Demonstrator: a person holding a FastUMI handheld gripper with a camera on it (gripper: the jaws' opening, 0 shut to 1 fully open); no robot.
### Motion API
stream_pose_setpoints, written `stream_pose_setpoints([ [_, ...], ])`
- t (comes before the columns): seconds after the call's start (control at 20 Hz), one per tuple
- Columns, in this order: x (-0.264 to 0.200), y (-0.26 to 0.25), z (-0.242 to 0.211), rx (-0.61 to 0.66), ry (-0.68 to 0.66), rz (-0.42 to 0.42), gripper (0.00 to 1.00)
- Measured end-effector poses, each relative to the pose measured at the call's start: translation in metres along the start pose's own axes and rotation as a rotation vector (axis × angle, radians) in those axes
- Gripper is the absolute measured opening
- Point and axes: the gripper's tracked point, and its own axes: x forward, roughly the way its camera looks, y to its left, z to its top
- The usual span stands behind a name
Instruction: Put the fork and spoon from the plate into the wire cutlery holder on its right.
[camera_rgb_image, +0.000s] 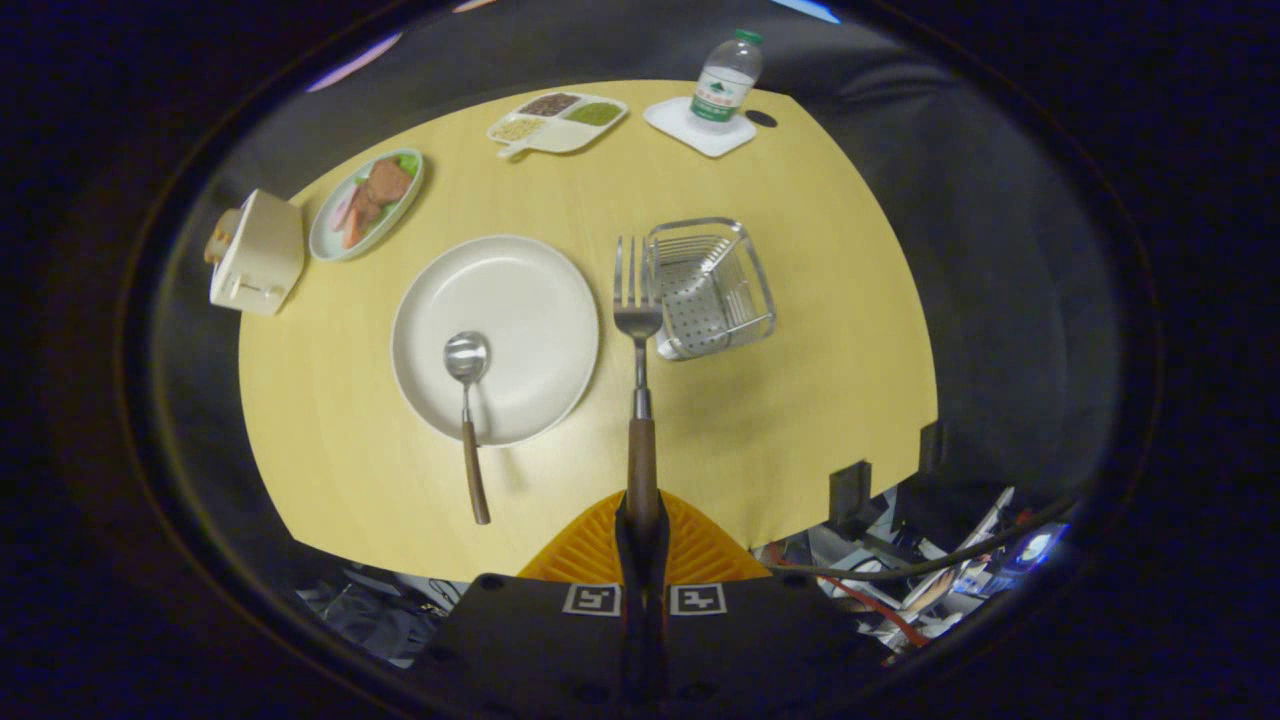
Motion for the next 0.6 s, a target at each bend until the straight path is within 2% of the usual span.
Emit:
stream_pose_setpoints([
  [0.2,0.016,-0.025,0.014,0.049,0.069,0.025,0.04],
  [0.6,0.05,-0.027,0.02,0.063,0.217,0.097,0.05],
])
